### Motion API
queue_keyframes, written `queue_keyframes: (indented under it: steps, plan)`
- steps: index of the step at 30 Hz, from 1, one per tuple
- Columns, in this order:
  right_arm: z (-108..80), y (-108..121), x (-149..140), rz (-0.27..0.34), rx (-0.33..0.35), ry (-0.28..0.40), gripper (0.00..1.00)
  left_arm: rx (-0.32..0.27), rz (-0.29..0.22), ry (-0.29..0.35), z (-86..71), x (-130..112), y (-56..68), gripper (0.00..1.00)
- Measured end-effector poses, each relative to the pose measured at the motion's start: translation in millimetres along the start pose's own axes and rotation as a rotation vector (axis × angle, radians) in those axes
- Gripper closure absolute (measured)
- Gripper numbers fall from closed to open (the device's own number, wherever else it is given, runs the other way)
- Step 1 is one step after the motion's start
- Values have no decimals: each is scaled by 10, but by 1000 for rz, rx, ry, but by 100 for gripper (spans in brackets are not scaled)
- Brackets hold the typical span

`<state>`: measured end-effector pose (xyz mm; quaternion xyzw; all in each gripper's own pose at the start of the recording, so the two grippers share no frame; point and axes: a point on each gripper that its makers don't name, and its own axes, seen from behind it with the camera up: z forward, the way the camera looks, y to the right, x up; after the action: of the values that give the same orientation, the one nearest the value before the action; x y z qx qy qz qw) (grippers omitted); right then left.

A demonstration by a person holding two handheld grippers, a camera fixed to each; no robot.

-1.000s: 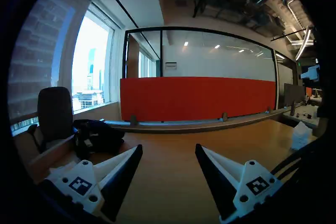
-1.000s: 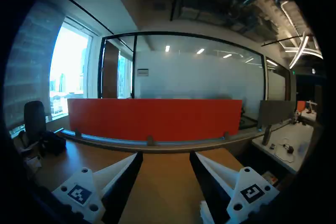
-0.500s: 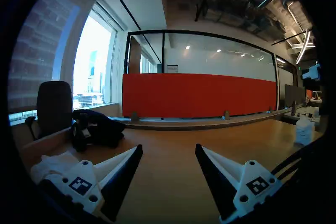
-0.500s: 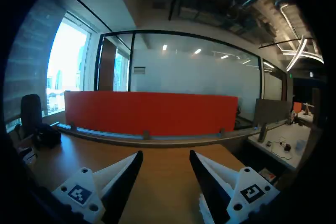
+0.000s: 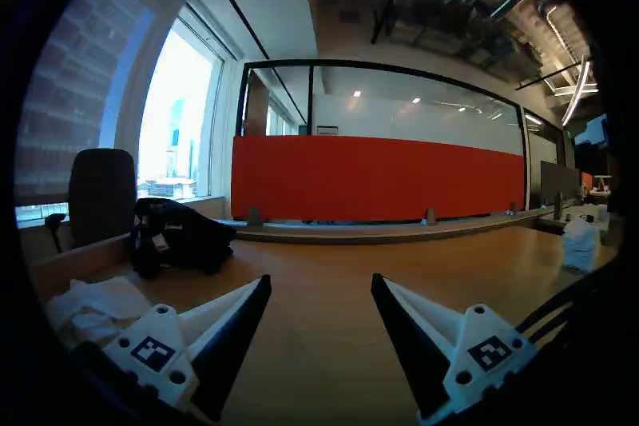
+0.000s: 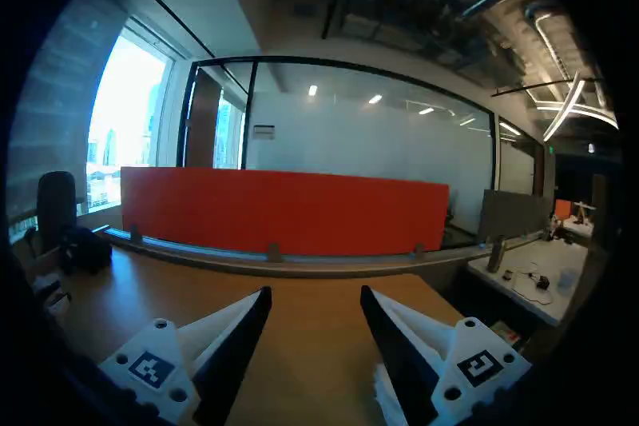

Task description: Fold towel

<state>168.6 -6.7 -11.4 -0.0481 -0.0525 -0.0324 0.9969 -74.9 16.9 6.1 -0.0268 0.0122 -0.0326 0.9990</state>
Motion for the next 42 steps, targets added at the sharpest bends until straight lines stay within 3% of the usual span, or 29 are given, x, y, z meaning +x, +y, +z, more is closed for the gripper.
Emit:
queue_keyframes:
  steps: [9,30,42]
  plan:
    - [17,70,-11,-12,-11,-2,14,7,29,-6,23,-59,3,7]
    - [78,163,-81,-1,-13,-10,15,17,32,-4,1,-73,-19,7]
    - [161,186,68,18,16,37,15,17,32,-3,9,-97,-12,6]
